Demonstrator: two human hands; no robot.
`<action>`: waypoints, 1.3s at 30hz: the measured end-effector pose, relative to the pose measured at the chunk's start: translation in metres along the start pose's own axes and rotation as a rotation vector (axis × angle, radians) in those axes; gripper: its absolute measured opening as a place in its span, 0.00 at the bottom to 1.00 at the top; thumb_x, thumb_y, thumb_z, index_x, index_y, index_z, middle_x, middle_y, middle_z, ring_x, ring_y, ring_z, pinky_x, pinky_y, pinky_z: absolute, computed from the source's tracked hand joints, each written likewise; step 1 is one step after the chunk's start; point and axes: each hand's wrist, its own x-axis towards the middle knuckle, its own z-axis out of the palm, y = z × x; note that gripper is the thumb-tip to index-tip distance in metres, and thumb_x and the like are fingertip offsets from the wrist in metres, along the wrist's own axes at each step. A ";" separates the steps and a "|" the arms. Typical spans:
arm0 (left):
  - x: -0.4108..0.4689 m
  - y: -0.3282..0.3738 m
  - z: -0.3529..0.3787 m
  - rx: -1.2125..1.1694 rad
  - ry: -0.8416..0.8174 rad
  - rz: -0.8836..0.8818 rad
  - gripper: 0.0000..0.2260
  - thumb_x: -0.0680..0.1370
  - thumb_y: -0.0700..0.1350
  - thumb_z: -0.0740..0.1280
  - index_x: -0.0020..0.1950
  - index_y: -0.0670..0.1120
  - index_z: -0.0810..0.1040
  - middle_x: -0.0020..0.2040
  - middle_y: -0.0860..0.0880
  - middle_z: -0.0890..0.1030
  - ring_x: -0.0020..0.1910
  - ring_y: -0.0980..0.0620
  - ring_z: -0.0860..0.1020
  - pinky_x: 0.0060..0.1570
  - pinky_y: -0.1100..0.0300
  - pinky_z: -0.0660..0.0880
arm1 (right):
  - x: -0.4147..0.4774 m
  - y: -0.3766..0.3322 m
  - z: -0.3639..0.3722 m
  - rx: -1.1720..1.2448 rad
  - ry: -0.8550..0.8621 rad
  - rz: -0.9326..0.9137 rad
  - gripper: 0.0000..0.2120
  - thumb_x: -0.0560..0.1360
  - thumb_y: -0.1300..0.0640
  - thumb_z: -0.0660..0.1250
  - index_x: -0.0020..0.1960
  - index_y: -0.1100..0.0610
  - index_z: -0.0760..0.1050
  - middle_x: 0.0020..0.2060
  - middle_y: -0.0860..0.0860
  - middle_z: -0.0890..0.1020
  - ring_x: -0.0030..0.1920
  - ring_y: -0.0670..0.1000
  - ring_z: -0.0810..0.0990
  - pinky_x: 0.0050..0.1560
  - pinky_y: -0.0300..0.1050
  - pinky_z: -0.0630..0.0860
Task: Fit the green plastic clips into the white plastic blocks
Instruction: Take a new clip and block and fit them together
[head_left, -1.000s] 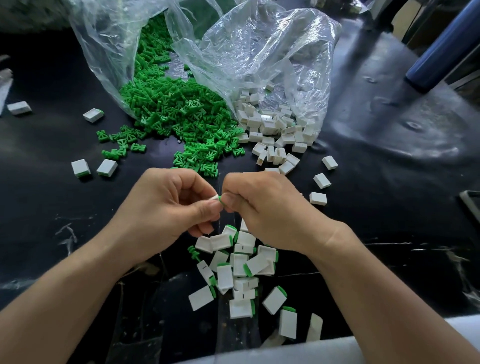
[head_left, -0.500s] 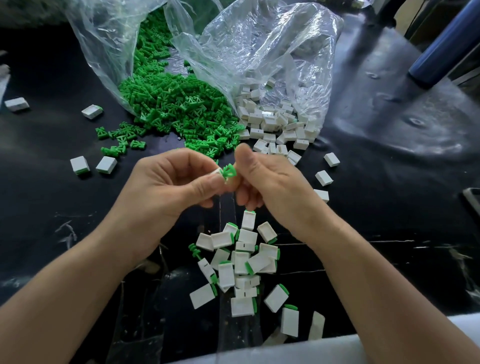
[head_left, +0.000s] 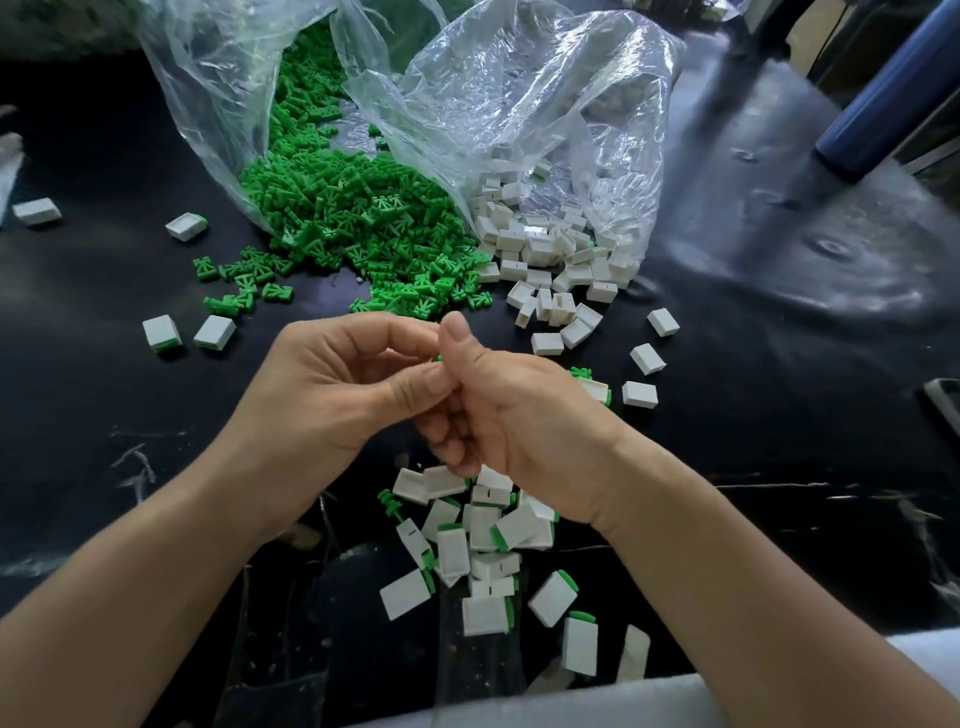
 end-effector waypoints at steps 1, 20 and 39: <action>0.000 0.000 0.000 0.001 0.002 0.001 0.08 0.68 0.37 0.68 0.43 0.33 0.79 0.31 0.37 0.78 0.26 0.39 0.77 0.30 0.55 0.77 | 0.000 0.000 0.001 0.002 0.009 0.004 0.23 0.67 0.39 0.54 0.40 0.60 0.69 0.28 0.49 0.70 0.28 0.46 0.67 0.30 0.38 0.64; 0.000 0.002 -0.001 -0.075 0.034 -0.037 0.11 0.63 0.39 0.73 0.43 0.37 0.81 0.31 0.41 0.80 0.28 0.46 0.79 0.31 0.59 0.77 | -0.001 -0.003 -0.002 -0.013 0.001 -0.019 0.19 0.80 0.49 0.50 0.48 0.63 0.72 0.30 0.50 0.70 0.30 0.46 0.66 0.34 0.41 0.60; 0.001 -0.003 -0.002 -0.082 0.101 -0.155 0.07 0.64 0.37 0.66 0.39 0.37 0.82 0.40 0.37 0.82 0.33 0.43 0.79 0.37 0.57 0.79 | -0.002 -0.001 0.000 -0.309 0.124 -0.056 0.19 0.79 0.47 0.51 0.41 0.58 0.72 0.30 0.47 0.69 0.29 0.44 0.66 0.30 0.31 0.65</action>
